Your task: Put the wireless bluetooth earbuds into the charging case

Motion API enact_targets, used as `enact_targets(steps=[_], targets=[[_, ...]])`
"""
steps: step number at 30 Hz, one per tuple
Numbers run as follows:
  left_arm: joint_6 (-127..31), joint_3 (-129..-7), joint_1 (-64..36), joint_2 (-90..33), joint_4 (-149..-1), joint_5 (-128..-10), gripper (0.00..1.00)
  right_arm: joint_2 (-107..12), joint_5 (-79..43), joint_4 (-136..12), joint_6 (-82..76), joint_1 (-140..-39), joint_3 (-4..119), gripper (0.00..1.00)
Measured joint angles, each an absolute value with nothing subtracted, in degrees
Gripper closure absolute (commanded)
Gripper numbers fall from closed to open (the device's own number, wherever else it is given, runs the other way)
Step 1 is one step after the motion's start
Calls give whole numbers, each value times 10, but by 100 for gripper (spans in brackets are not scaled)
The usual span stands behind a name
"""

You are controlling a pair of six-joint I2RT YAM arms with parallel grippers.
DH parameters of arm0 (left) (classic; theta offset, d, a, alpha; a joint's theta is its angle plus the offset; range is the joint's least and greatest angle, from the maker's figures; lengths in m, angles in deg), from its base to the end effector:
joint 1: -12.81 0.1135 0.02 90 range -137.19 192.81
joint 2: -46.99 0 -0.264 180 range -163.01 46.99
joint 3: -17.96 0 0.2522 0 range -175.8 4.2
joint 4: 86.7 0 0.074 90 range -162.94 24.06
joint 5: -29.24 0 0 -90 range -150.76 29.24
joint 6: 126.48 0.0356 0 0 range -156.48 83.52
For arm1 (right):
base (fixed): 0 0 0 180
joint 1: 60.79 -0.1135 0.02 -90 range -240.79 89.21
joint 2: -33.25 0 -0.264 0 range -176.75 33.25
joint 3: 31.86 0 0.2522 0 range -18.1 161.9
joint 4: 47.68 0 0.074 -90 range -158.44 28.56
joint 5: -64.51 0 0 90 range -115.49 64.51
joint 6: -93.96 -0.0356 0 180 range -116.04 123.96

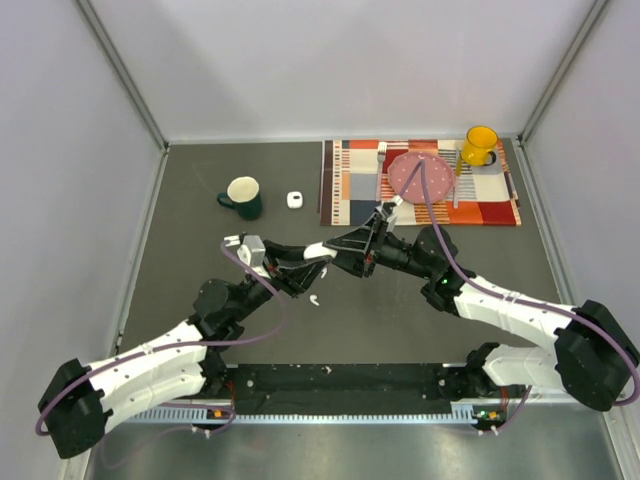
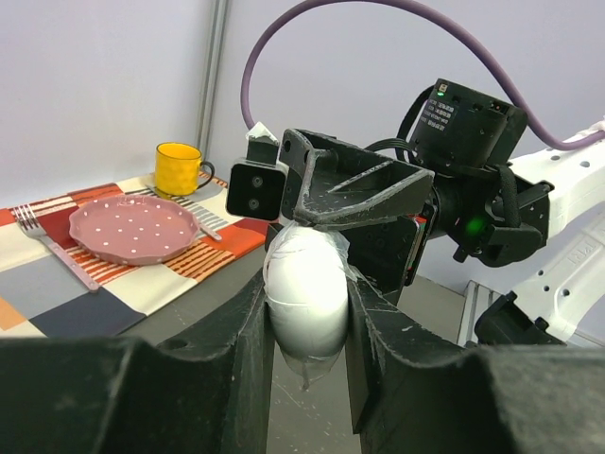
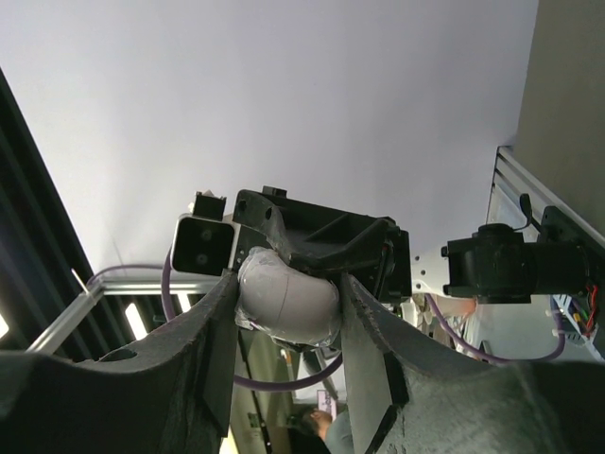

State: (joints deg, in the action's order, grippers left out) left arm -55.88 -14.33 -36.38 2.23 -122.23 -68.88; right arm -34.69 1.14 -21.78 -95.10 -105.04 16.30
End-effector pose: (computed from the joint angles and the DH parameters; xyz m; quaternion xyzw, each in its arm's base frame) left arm 0.1134 -0.1390 0.2877 0.1985 0.5165 -0.5011 0.6654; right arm 0.1775 0.1952 0.2841 0.1473 0.6562 0.7355 0.0817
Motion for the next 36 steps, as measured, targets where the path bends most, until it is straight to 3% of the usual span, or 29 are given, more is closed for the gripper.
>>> enact_targets(steps=[3,4,6,9,15,25,36], targets=[[-559,-143,-364,23,-1222,-688,95,-347,12,-218,-950,-1050,163,63],[-560,-143,-364,23,-1222,-688,96,-347,12,-217,-948,-1050,163,49],[-557,-141,-364,23,-1225,-691,100,-347,12,-216,-941,-1050,163,29],[-552,-131,-364,32,-1225,-693,100,-346,23,-225,-915,-1050,166,17],[-543,-114,-364,76,-1224,-693,100,-322,32,-326,-798,-1051,206,13],[-510,-96,-364,129,-1245,-747,99,-209,-7,-617,-439,-1060,365,13],[-482,-84,-364,118,-1294,-840,100,-243,-137,-791,-221,-1204,434,14]])
